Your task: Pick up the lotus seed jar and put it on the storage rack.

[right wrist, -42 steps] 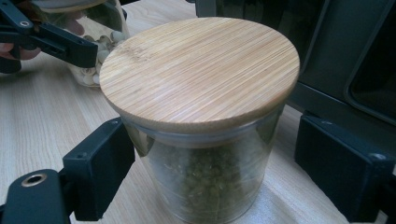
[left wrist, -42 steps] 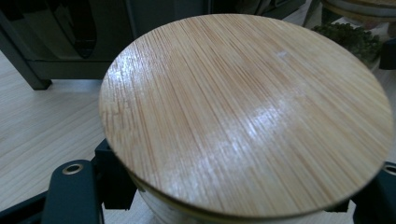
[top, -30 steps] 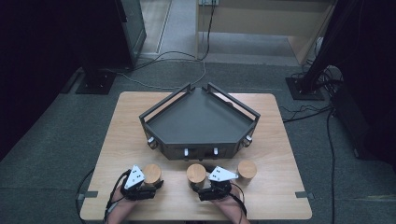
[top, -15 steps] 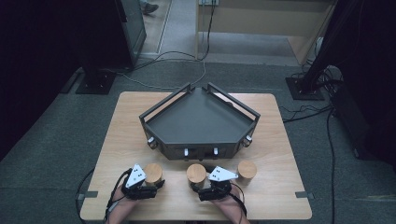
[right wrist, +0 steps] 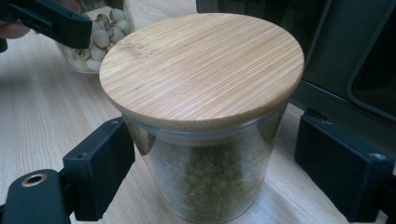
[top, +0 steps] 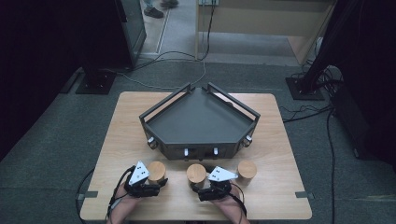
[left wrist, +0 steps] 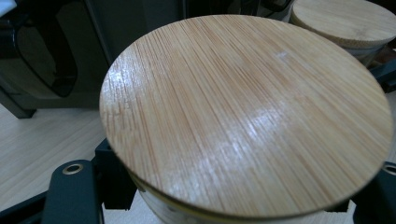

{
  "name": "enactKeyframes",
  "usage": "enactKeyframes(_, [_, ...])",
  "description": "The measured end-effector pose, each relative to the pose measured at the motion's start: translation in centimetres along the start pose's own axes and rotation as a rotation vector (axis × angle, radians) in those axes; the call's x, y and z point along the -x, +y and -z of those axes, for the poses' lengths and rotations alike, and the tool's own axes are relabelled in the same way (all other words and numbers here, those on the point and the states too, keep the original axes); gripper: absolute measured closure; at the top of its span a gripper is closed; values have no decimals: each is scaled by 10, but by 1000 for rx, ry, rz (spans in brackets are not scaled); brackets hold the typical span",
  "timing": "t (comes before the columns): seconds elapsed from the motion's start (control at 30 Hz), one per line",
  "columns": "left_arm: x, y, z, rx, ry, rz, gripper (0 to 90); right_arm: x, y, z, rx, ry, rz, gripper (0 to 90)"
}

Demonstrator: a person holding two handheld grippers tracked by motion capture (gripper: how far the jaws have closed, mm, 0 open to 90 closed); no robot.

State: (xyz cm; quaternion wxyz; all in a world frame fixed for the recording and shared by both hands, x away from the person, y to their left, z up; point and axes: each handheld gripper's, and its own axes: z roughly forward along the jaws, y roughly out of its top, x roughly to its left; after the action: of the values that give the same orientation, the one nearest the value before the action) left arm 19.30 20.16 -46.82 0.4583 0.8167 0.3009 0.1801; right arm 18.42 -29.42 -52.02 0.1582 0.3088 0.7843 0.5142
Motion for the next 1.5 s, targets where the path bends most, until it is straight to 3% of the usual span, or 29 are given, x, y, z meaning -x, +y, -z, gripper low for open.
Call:
enactKeyframes(0.83, [-3, 23, 3, 9, -2, -24, 251, 0, 0, 0, 0, 1, -2, 122])
enactKeyframes(1.5, [-10, 36, 7, 22, -12, -18, 252, -1, 1, -1, -8, -1, 4, 122])
